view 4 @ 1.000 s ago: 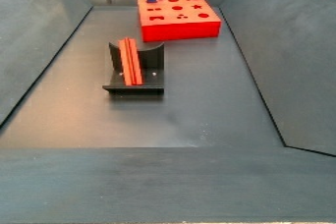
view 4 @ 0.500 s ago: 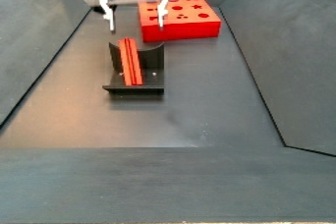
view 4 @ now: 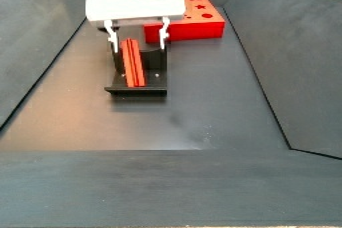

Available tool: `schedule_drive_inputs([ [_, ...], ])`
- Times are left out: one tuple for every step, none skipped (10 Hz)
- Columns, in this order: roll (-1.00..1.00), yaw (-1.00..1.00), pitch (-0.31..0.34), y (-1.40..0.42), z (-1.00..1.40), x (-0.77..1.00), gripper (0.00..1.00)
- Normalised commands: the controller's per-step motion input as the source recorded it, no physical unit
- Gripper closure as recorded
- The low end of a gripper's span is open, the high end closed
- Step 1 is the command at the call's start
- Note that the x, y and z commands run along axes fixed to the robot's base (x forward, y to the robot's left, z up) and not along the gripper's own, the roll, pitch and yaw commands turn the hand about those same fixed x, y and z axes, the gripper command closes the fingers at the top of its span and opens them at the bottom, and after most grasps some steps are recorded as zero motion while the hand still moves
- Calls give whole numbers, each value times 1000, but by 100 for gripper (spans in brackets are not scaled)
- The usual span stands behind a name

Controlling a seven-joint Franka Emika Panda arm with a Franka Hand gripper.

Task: Pick up the star object. Move up. Place the star object on the fixture. Regrasp the star object. Move to above the board. Insert the star object.
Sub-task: Regrasp the star object, then move to above the board.

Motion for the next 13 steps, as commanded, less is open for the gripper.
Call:
schedule_drive_inputs([
  [57, 6, -19, 9, -270, 65, 0],
  [51, 12, -4, 0, -183, 29, 0],
  [49, 13, -9, -5, -169, 11, 0],
  [49, 14, -9, -5, -169, 11, 0],
  [49, 15, -9, -5, -169, 11, 0],
  [49, 16, -9, -4, -169, 11, 0],
  [0, 0, 0, 0, 0, 0, 100],
  [3, -206, 312, 63, 1000, -113, 100],
  [-14, -175, 306, 60, 1000, -115, 100],
  [-51, -75, 293, 56, 1000, -117, 100],
  [-67, -13, 290, 54, 1000, -114, 100],
  [-81, 101, 271, 49, 1000, -105, 100],
  [-75, 132, 255, 46, 1000, -103, 100],
])
